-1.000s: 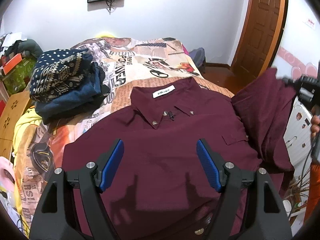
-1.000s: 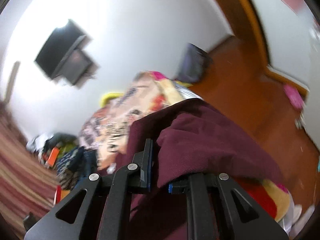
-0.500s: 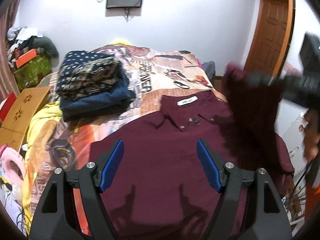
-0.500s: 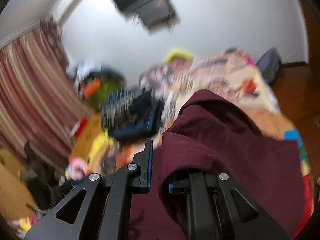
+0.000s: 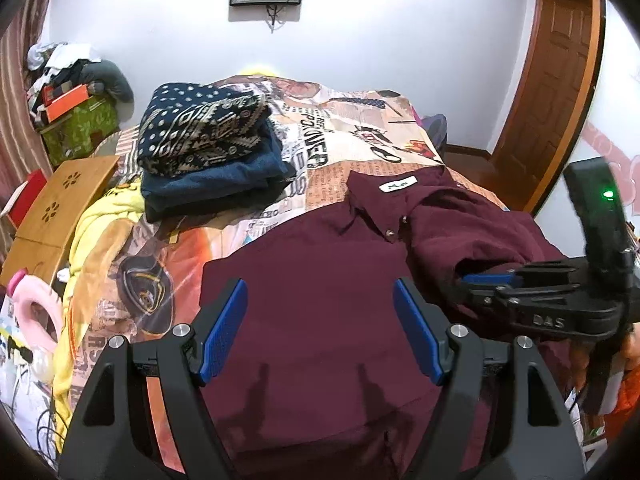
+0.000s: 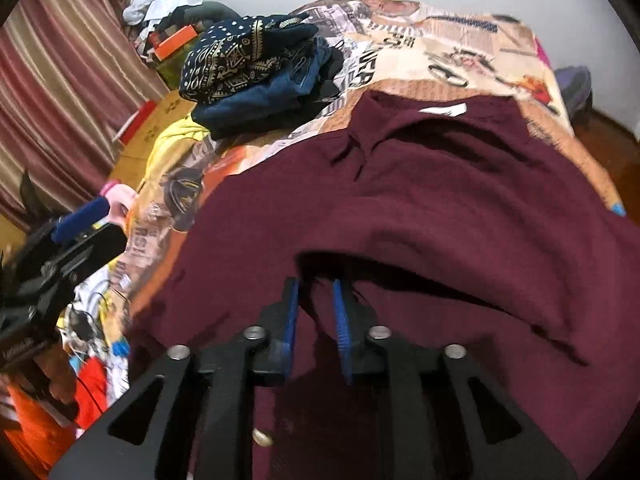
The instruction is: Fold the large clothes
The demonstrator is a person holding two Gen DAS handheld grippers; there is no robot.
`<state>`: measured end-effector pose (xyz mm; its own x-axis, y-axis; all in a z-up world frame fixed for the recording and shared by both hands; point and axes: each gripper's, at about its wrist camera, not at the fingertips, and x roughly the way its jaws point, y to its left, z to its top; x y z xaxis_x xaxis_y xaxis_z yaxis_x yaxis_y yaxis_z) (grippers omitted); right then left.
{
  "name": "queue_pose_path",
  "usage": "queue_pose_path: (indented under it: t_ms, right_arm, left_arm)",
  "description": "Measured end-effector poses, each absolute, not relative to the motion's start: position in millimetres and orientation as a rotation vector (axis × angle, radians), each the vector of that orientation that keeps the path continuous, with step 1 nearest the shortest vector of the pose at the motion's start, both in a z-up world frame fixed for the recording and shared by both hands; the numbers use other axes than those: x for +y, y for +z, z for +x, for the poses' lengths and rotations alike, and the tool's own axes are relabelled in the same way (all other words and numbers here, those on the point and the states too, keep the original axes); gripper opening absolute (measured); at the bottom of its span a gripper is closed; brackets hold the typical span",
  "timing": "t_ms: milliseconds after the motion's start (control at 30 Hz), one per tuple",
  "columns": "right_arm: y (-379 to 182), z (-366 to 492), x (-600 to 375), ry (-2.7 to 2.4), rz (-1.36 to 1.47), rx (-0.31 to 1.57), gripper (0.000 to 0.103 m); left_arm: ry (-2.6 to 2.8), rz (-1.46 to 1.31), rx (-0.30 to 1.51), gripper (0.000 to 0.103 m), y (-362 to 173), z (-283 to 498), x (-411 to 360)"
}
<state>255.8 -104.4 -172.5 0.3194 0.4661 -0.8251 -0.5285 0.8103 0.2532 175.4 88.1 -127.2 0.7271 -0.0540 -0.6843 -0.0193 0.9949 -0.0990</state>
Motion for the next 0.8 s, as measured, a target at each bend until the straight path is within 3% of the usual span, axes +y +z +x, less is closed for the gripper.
queue_pose_path:
  t_ms: [133, 200, 433, 800]
  right_arm:
    - [-157, 252, -137, 0.61, -0.031, 1.002, 0.05]
    - [-151, 252, -155, 0.571, -0.032, 0.976, 0.05]
    - [-132, 249, -244, 0.333, 0.005, 0.883, 0.051]
    - [-151, 246, -317, 0.171, 0.18, 0.893, 0.057]
  left_arm:
    - [-0.067, -0.058, 0.746, 0.076, -117, 189, 70]
    - [-0.099, -0.035, 0.75, 0.082, -111, 201, 57]
    - [-0.214, 0.133, 0.736, 0.083, -106, 230, -6]
    - [-0.33, 0.44, 0.838, 0.083, -168, 264, -110]
